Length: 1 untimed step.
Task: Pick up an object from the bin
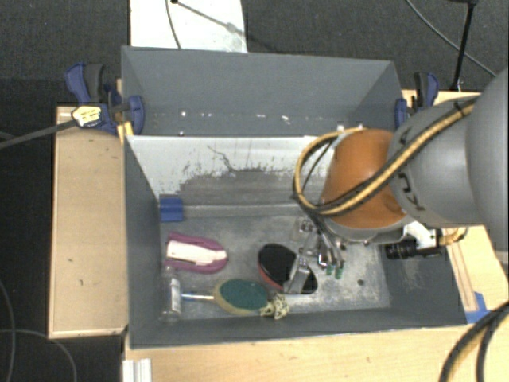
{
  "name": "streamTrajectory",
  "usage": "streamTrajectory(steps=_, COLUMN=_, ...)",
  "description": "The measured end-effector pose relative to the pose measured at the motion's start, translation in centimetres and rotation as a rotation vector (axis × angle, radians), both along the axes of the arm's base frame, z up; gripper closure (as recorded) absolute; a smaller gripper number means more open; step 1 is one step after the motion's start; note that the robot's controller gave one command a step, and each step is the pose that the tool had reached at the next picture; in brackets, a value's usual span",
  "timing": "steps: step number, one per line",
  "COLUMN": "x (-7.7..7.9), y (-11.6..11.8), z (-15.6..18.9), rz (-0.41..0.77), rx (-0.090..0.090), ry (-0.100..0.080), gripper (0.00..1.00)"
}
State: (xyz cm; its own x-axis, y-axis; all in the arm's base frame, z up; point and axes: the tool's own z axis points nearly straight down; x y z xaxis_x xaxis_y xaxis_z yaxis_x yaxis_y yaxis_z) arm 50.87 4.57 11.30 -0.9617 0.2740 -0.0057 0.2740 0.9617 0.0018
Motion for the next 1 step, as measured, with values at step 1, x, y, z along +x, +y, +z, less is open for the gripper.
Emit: streamTrajectory(steps=1, x=0.36, y=0.31, z=-4.17, rz=-0.138, rx=0.001, ry=0.001, gripper=0.00)
